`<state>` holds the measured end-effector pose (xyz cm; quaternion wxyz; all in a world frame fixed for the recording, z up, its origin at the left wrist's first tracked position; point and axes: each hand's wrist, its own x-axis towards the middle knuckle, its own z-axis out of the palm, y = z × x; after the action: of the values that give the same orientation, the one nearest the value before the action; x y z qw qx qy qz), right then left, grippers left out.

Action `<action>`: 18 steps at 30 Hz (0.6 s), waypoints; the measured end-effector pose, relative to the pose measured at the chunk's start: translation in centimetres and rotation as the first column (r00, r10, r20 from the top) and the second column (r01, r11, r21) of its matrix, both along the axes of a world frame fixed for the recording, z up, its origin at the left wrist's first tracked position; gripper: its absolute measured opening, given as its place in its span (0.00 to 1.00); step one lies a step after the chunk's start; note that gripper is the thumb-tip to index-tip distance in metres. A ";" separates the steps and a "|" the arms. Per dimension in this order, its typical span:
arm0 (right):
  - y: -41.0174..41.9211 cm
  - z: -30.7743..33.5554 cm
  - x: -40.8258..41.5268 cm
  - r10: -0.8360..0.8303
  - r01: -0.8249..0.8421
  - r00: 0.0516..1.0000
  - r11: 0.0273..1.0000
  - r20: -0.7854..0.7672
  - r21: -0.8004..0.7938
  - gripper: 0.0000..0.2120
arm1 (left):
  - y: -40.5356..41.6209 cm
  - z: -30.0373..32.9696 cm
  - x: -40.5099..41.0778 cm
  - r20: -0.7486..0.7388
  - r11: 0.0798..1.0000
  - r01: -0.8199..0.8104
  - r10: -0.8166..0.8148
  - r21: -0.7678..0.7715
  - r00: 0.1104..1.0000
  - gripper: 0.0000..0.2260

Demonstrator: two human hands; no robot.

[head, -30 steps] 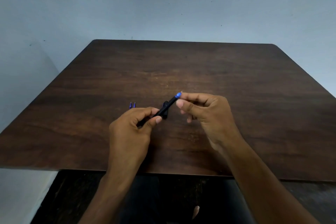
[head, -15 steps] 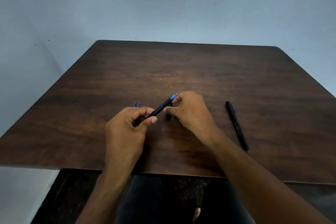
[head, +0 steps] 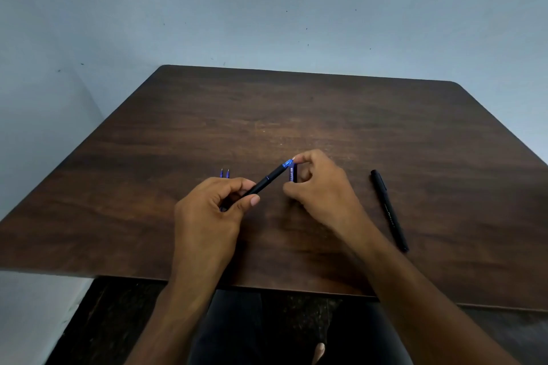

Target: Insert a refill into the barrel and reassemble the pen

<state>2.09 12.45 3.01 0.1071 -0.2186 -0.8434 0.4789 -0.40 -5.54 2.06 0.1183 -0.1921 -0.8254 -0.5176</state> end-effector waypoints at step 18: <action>2.9 0.4 3.4 -0.226 -0.202 0.889 0.588 -0.399 -0.783 0.12 | 1.4 0.2 0.6 0.006 0.997 0.041 -0.040 -0.058 0.999 0.14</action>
<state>5.48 15.37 3.45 0.1950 -0.1296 -0.4809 0.8449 0.16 -4.14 2.25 0.0999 -0.2108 -0.8363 -0.4961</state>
